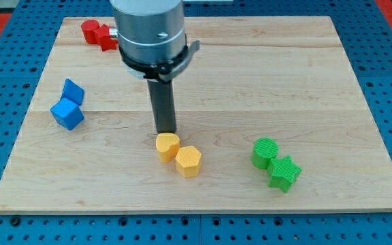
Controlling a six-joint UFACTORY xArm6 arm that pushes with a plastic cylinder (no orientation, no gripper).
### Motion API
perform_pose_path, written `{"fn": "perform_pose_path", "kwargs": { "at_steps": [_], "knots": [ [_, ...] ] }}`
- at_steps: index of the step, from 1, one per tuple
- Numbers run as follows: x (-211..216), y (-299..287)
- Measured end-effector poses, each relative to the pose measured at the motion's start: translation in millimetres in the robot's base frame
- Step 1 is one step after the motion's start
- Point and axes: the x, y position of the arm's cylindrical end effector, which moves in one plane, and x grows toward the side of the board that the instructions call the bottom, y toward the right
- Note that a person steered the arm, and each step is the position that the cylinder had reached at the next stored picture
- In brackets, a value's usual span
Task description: Push the green blocks towards the yellow blocks
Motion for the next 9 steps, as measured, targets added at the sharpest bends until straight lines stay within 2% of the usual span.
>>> {"fn": "perform_pose_path", "kwargs": {
  "at_steps": [2,4,5,6,7,8,9],
  "knots": [
    [28.8,39.1],
    [-36.6,78.5],
    [-32.5,187.1],
    [-9.0,261.0],
    [67.6,283.0],
    [89.4,237.6],
    [91.4,173.2]
  ]
}}
